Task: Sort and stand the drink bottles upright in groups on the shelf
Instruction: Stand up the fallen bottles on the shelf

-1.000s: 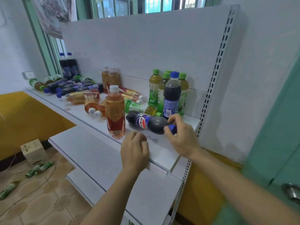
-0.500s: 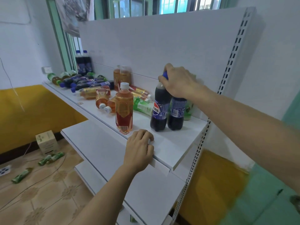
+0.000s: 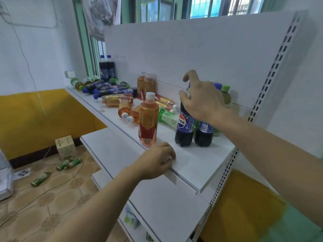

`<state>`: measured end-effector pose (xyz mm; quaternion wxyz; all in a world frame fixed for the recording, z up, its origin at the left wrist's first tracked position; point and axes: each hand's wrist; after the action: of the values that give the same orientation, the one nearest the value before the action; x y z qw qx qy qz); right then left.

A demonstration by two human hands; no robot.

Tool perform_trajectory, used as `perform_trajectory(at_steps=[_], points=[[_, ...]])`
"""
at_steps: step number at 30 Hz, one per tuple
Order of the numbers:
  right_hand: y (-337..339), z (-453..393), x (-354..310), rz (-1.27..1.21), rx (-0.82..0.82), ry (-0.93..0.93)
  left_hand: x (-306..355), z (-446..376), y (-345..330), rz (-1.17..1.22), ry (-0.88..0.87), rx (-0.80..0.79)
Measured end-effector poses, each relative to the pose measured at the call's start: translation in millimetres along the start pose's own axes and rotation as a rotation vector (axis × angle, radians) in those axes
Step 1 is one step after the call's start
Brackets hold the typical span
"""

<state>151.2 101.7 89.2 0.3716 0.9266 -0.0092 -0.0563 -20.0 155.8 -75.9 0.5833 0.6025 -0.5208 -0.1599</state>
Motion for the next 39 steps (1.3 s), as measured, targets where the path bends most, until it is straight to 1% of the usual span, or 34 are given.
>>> perform_trajectory(at_steps=[2, 5, 7, 9, 11, 13, 15, 17, 20, 22, 26, 29, 33, 37, 39], points=[[-8.5, 11.9, -15.7, -0.097, -0.041, 0.058, -11.6, 2.5, 19.6, -0.042, -0.026, 0.059], [-31.2, 15.0, -34.0, -0.235, -0.09, 0.042, -40.8, 8.7, 47.3, -0.042, -0.047, 0.249], [-47.8, 9.5, -44.1, -0.295, -0.069, 0.012, -67.3, 9.5, 61.7, -0.017, -0.053, 0.338], [-63.0, -0.2, -56.7, -0.337, -0.032, -0.047, -97.7, 5.9, 71.7, 0.001, -0.026, 0.391], [-77.5, -10.6, -71.3, -0.348, -0.045, -0.128, -128.6, 1.2, 75.5, -0.015, 0.016, 0.366], [-92.0, -20.9, -85.0, -0.302, -0.083, -0.191, -156.3, -6.8, 78.2, -0.048, 0.005, 0.342], [-103.4, -27.2, -94.1, -0.248, -0.102, -0.255, -178.7, -17.7, 82.3, -0.042, -0.036, 0.385], [-111.3, -25.0, -97.8, -0.274, -0.118, -0.339, -195.7, -31.0, 87.2, -0.023, -0.086, 0.415], [-117.6, -18.9, -98.8, -0.364, -0.202, -0.391, -216.6, -51.3, 91.3, -0.005, -0.087, 0.401], [-120.9, -21.9, -99.9, -0.369, -0.177, -0.408, -230.4, -67.0, 92.6, -0.024, -0.063, 0.398], [-141.9, -38.2, -103.8, -0.329, -0.068, -0.466, -249.5, -94.3, 94.9, -0.033, 0.016, 0.374], [-160.3, -54.7, -102.8, -0.299, -0.06, -0.496, -253.3, -97.2, 86.8, -0.108, -0.044, 0.38], [-182.0, -71.7, -99.8, -0.215, -0.027, -0.517, -259.4, -96.6, 79.6, -0.109, -0.09, 0.441], [-196.2, -80.3, -94.3, -0.163, 0.007, -0.569, -263.9, -99.4, 76.4, -0.096, -0.08, 0.433], [-197.4, -81.5, -93.4, -0.148, 0.009, -0.577, -265.0, -100.7, 76.0, -0.101, -0.081, 0.403]])
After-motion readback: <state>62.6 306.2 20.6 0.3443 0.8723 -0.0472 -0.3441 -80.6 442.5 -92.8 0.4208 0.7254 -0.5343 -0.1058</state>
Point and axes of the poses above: each hand's wrist, its own z-axis away from the middle knuckle, its own y-axis out of the back of the hand, x = y × z, and after that the axes turned 1 degree about x, right-handed
